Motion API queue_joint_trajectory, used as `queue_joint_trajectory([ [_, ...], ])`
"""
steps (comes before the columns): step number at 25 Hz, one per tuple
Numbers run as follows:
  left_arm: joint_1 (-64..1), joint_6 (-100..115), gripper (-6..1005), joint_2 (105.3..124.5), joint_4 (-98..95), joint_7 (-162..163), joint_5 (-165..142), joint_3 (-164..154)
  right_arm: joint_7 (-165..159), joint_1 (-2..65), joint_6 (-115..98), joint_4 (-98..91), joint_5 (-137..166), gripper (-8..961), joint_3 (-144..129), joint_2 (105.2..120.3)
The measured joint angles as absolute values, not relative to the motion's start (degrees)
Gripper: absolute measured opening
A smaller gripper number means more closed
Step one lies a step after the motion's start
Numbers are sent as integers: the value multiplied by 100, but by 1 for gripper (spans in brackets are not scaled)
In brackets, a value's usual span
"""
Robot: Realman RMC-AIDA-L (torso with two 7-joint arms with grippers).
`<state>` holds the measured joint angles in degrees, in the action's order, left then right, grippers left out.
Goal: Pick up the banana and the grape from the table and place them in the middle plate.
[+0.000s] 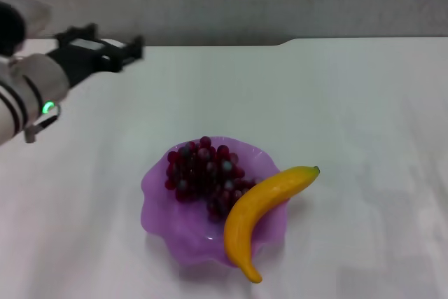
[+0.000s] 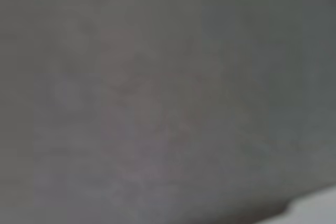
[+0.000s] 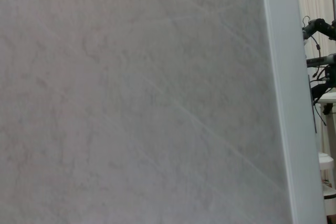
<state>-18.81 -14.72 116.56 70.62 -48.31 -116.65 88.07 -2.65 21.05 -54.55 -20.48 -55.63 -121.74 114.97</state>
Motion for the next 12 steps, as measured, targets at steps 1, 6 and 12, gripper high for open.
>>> queue_joint_trajectory([
  [1,-1878,-964,892,11657,6873,-4898,-11413,8748,-265,2109,-5457,-2048,-5564,901,-12173,11497],
  [6,-1975,88,892,11648,6285,-5016,-10866,8608,-263,2123,-5463,-2064,-5563,901,-12165,11500],
  [12,-2520,767,893,11625,5217,-5008,-10866,8652,-264,2148,-5469,-2081,-5564,900,-12164,11497],
])
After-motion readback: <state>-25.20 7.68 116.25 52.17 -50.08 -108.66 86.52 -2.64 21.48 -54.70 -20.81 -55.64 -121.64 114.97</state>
